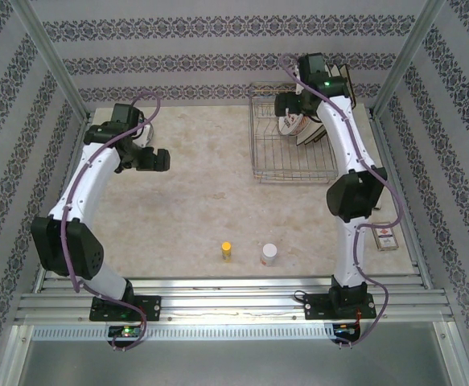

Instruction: Unload the plates from the dish rack

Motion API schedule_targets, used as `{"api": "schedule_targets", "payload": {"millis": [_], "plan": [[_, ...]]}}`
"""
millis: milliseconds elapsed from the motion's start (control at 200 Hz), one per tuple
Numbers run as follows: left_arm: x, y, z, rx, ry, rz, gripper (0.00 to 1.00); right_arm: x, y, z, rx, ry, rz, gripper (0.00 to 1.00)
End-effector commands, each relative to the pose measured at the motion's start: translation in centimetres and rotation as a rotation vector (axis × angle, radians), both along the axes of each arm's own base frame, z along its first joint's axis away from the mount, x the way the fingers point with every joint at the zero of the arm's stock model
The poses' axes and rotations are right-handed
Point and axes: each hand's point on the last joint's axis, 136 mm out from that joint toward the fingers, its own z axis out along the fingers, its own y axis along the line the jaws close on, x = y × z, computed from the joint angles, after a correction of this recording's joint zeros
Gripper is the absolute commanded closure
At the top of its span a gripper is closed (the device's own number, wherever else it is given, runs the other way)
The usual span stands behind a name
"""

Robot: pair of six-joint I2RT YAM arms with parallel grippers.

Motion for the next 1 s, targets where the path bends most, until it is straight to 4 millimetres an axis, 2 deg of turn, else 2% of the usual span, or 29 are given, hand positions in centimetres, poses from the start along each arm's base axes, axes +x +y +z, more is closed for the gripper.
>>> {"api": "schedule_targets", "payload": {"millis": [0,205,345,495,789,889,999], "plan": [[0.2,-0.3,0.1,0.002,0.011,-0.004,0.0,0.7,-1.1,-0.6,-0.004,0.009,-0.001,0.02],[1.0,-0.3,-1.3,0.018,0.041,-0.017,0.0,2.4,-1.4,-3.0,-0.004,0.033,0.002,0.03],[1.7,-0.3,-1.4,0.024,0.038,-0.027,0.0,4.1,-0.6,-4.4,0.003,0.009,0.016,0.07],[2.4,0.0,-2.1,0.051,0.064,-0.035,0.0,5.8,-0.7,-5.3,-0.019,-0.026,-0.015,0.08],[3.2,0.4,-1.8,0.068,0.053,-0.034,0.0,8.7,-1.1,-6.9,0.018,-0.076,-0.07,0.12],[3.4,0.4,-1.4,0.073,0.048,-0.036,0.0,9.5,-1.1,-7.2,0.031,-0.098,-0.085,0.18],[3.6,0.6,-1.0,0.083,0.042,-0.038,0.0,10.3,-1.3,-7.2,0.036,-0.126,-0.11,0.31]]}}
